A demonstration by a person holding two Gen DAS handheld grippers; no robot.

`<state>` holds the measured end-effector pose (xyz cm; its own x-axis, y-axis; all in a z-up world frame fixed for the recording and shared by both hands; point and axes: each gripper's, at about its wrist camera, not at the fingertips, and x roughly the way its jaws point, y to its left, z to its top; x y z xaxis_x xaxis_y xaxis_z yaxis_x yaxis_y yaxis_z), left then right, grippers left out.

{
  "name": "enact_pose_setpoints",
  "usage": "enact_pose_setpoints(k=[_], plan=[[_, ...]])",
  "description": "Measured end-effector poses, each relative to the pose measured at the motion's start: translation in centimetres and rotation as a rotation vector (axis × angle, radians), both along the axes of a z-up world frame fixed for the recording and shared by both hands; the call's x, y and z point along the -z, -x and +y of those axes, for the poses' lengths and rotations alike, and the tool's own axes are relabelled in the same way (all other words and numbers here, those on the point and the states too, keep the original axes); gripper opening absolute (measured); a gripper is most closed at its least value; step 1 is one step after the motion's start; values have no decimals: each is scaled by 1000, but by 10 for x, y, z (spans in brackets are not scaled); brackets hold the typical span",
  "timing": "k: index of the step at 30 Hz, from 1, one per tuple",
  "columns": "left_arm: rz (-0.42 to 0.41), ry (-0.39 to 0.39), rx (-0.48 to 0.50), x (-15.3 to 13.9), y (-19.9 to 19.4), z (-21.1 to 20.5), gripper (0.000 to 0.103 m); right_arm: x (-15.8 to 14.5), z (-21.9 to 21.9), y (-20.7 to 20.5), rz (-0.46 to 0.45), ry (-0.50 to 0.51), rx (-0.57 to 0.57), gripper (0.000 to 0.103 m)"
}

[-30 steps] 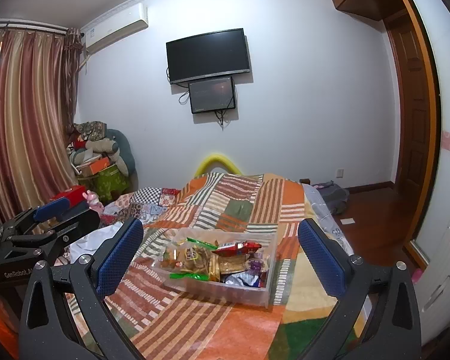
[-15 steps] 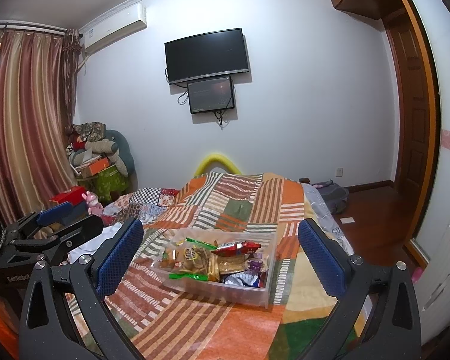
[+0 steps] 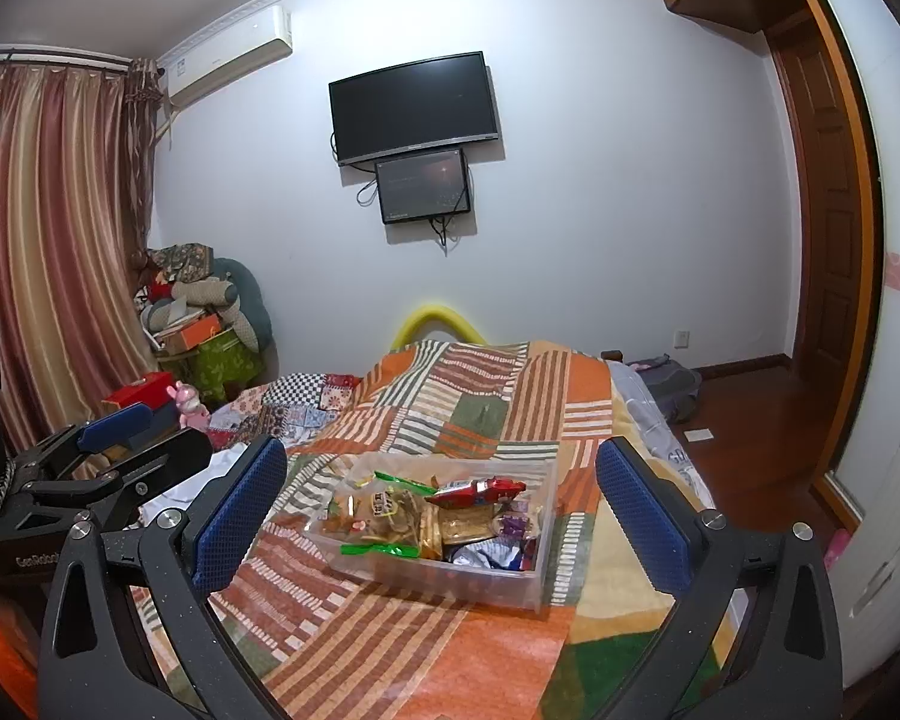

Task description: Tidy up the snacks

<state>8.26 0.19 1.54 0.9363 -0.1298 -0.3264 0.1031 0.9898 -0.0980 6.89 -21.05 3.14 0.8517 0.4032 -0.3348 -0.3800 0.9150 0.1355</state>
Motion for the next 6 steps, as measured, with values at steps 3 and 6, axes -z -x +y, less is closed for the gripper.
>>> enact_pose_setpoints(k=[3,6], plan=[[8,11,3,1,-1,2,103,1,0,0,2,-1,2,103],[15,14,4,2,-3,3,103,1,0,-1,3,-1,2,103]])
